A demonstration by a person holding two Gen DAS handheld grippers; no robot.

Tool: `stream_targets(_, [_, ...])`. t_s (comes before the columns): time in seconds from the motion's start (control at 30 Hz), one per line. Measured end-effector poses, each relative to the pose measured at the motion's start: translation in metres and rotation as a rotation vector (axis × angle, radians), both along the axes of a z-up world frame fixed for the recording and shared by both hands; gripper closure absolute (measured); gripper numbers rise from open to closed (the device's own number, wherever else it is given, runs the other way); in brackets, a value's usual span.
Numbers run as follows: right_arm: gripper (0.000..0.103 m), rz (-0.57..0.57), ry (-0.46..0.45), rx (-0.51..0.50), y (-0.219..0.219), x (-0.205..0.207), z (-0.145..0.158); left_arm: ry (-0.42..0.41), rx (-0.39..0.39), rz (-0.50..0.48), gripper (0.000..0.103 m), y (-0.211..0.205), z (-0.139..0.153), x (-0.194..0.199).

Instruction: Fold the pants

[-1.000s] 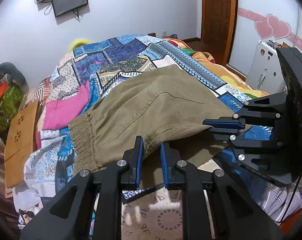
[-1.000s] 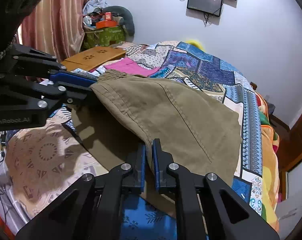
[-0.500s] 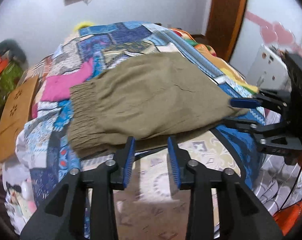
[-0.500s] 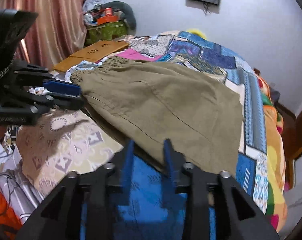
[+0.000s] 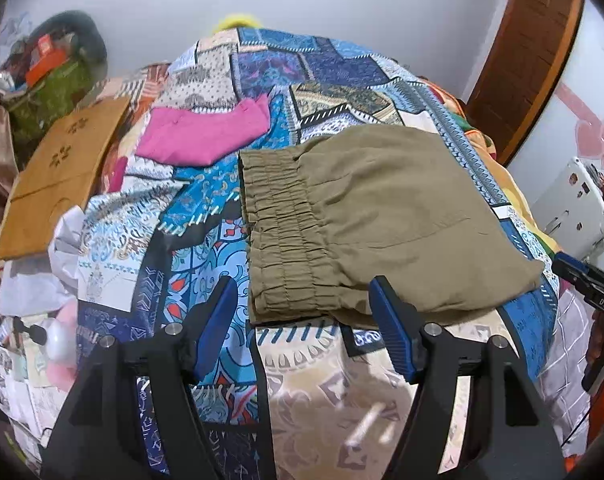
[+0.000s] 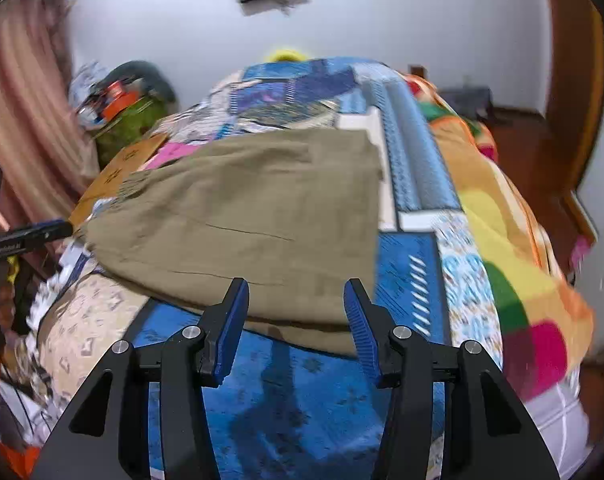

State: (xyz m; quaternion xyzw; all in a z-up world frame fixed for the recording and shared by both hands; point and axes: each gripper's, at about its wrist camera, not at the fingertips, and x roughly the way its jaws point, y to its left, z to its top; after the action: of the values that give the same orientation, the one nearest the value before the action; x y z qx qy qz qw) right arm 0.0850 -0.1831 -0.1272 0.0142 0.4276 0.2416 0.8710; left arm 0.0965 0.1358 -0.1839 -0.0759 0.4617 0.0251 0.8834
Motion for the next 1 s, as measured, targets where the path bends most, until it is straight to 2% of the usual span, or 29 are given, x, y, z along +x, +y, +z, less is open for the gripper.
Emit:
stream_targets(0.1, [0.057, -0.059, 0.037, 0.002, -0.013, 0.006, -0.010, 0.031, 0.005, 0.004, 0.035, 0.001, -0.011, 0.010])
stream_targets(0.23, [0.057, -0.098, 0.069, 0.022, -0.020, 0.011, -0.018, 0.066, -0.028, -0.003, 0.035, 0.000, -0.028, 0.017])
stream_targets(0.3, [0.057, -0.100, 0.078, 0.037, -0.020, 0.013, -0.022, 0.081, -0.022, -0.005, 0.038, -0.002, -0.033, 0.018])
stream_targets(0.33, [0.057, -0.094, 0.093, 0.048, -0.019, 0.015, -0.025, 0.074, -0.018, -0.014, 0.045, -0.003, -0.033, 0.017])
stream_targets(0.37, [0.058, -0.087, 0.114, 0.061, -0.017, 0.017, -0.029, 0.068, -0.004, -0.015, 0.046, -0.005, -0.031, 0.015])
stream_targets(0.43, [0.063, -0.078, 0.149, 0.072, -0.016, 0.019, -0.038, 0.038, 0.063, -0.020, 0.052, -0.011, -0.025, 0.012])
stream_targets(0.5, [0.080, -0.082, 0.150, 0.030, -0.013, 0.017, -0.044, 0.010, 0.128, -0.024, 0.052, -0.017, -0.018, 0.008])
stream_targets(0.6, [0.085, -0.085, 0.138, 0.017, -0.016, 0.014, -0.047, -0.013, 0.163, -0.030, 0.053, -0.018, -0.010, 0.007])
stream_targets(0.7, [0.087, -0.074, 0.137, 0.003, -0.016, 0.013, -0.049, -0.003, 0.145, -0.024, 0.052, -0.011, -0.012, 0.008])
stream_targets(0.8, [0.087, -0.062, 0.135, -0.021, -0.012, 0.012, -0.052, 0.051, 0.098, -0.009, 0.052, -0.005, -0.035, 0.009])
stream_targets(0.87, [0.087, -0.058, 0.131, -0.032, -0.010, 0.014, -0.053, 0.046, 0.070, 0.005, 0.049, -0.002, -0.043, 0.005])
stream_targets(1.0, [0.086, -0.045, 0.137, -0.056, -0.009, 0.015, -0.050, 0.030, 0.080, 0.014, 0.043, 0.000, -0.036, 0.001])
